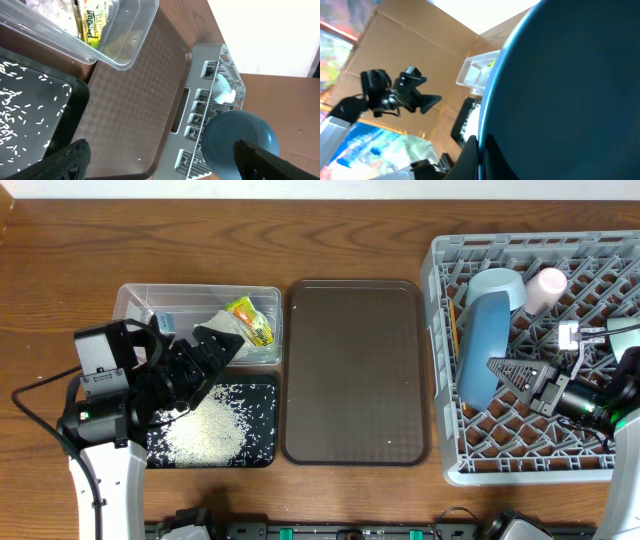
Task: Sort waste into correct bins and load items into the dishwasher rack
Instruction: 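Lift the dark-blue bowl with the right gripper and carry it into the rack, then lower the dark-blue bowl into the rack's middle and open the right gripper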
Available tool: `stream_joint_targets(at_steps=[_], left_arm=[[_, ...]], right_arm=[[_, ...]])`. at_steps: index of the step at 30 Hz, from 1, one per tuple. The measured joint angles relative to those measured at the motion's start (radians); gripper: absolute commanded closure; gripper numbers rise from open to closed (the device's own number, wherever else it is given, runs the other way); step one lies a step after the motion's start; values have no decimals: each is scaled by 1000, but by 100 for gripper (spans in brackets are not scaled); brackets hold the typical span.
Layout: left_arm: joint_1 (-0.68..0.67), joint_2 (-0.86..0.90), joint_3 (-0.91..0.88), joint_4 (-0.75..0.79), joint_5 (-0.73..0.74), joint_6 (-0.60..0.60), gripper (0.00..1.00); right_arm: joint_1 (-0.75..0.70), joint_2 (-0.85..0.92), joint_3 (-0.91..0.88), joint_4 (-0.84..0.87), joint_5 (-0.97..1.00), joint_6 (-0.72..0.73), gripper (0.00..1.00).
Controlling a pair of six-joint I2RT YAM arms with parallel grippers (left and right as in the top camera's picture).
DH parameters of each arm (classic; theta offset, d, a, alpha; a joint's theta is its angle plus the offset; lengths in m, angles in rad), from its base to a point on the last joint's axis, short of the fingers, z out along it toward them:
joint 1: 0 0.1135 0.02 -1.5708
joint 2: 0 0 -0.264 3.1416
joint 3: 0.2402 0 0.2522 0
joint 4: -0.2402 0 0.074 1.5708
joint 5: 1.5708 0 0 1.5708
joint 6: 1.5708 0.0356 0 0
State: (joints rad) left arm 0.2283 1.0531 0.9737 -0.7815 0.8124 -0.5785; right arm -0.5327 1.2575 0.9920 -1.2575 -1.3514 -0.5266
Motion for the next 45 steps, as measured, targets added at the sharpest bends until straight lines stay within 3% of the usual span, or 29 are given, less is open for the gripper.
stream_joint_targets(at_steps=[19, 25, 29, 33, 35, 38, 42, 45], left_arm=[[0, 0, 0, 0, 0, 0, 6], [0, 0, 0, 0, 0, 0, 6], [0, 0, 0, 0, 0, 0, 6], [0, 0, 0, 0, 0, 0, 6], [0, 0, 0, 0, 0, 0, 6], [0, 0, 0, 0, 0, 0, 6], [0, 0, 0, 0, 0, 0, 6], [0, 0, 0, 0, 0, 0, 6]], right_arm=[[-5, -4, 2, 58, 205, 6, 99], [-80, -3, 2, 117, 311, 118, 95], [-142, -3, 1, 147, 368, 218, 83], [-189, 0, 0, 159, 446, 277, 62], [-190, 1, 0, 163, 466, 291, 42], [-190, 1, 0, 157, 484, 308, 21], [-190, 2, 0, 138, 489, 325, 5], [-190, 2, 0, 96, 469, 335, 1]])
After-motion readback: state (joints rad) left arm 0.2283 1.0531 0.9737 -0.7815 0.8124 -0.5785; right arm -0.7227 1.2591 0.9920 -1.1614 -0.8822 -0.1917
